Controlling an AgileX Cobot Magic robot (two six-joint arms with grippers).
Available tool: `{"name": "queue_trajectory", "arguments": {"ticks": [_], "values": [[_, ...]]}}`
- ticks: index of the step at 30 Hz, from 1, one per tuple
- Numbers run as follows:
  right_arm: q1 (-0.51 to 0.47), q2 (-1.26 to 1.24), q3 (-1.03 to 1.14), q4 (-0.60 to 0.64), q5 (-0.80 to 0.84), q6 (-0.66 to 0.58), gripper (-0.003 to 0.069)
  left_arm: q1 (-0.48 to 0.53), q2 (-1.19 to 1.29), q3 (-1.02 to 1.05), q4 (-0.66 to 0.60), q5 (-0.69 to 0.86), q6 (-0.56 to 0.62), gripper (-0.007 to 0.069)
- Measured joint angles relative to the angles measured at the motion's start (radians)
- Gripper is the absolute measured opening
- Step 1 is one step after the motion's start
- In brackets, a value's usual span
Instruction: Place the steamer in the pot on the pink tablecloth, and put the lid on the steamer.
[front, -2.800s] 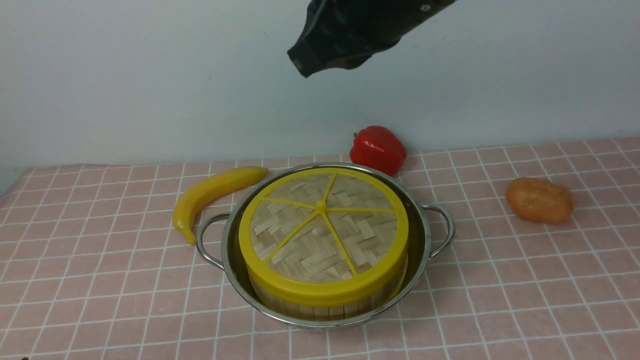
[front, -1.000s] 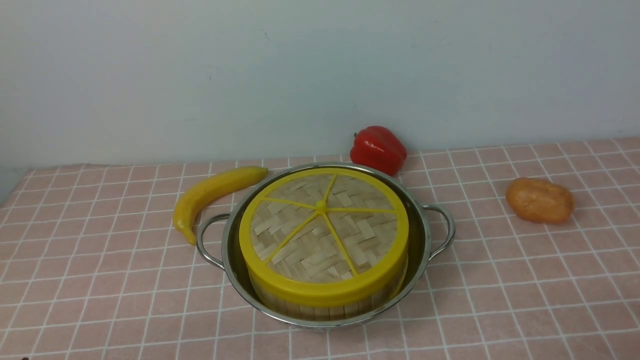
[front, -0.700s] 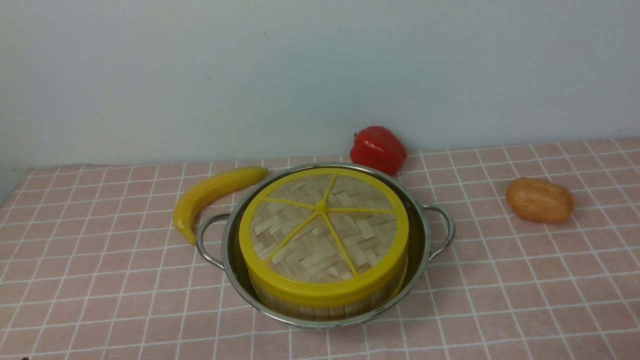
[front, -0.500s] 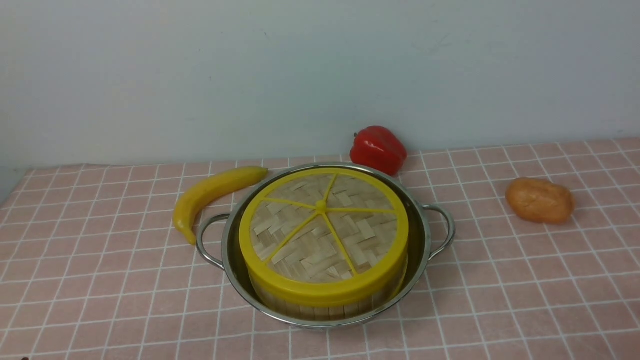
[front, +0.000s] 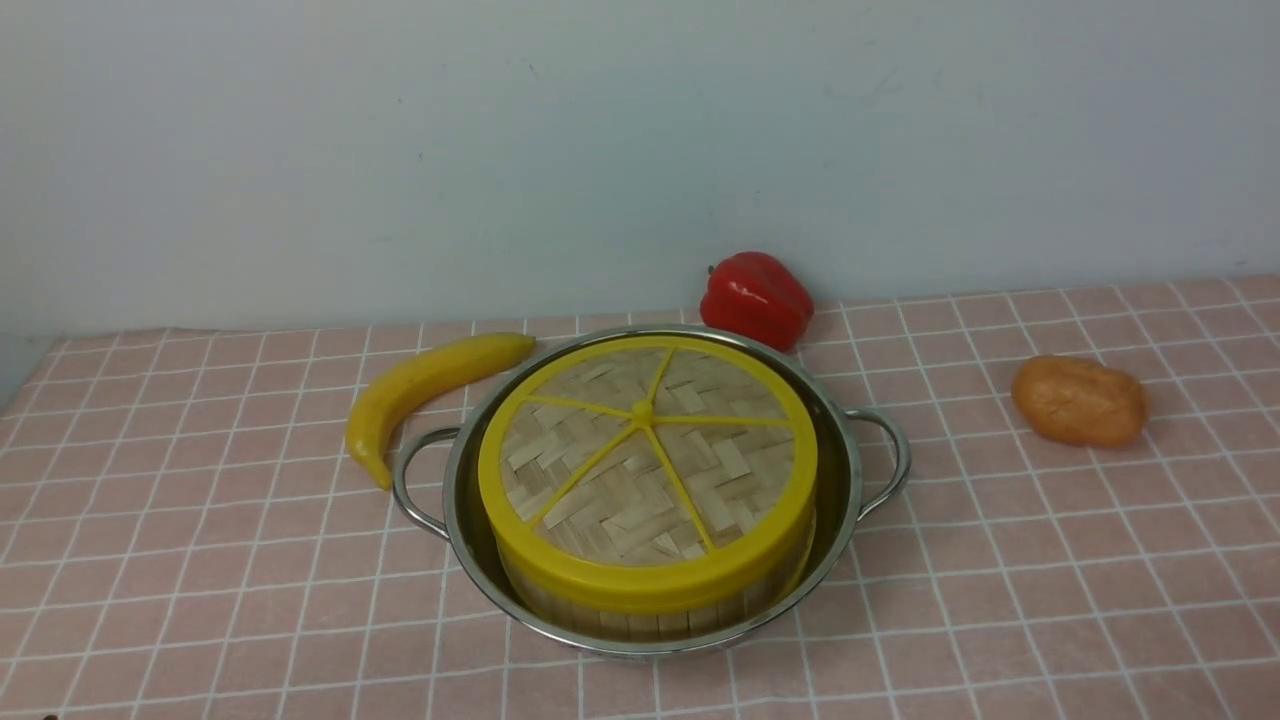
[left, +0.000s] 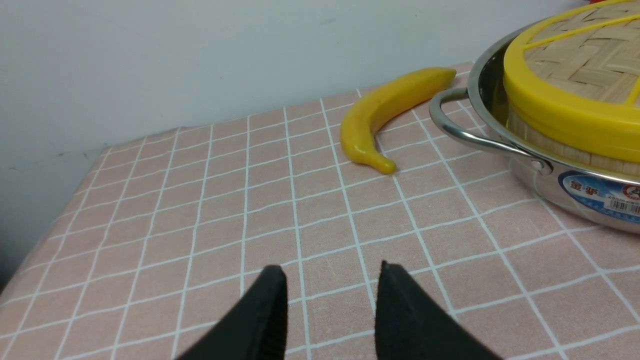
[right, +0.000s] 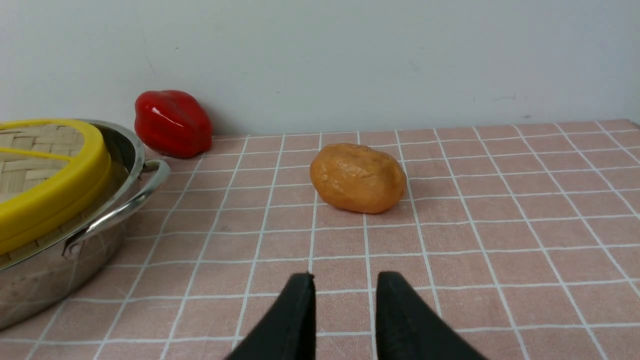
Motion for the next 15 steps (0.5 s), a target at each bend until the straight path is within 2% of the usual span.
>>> {"name": "queue_trajectory", "arguments": {"ticks": [15], "values": [[0.0,0.0,0.0,0.0,0.0,0.0,0.0238,0.0,0.0,0.0,0.0,0.0,0.0,0.0243]]}}
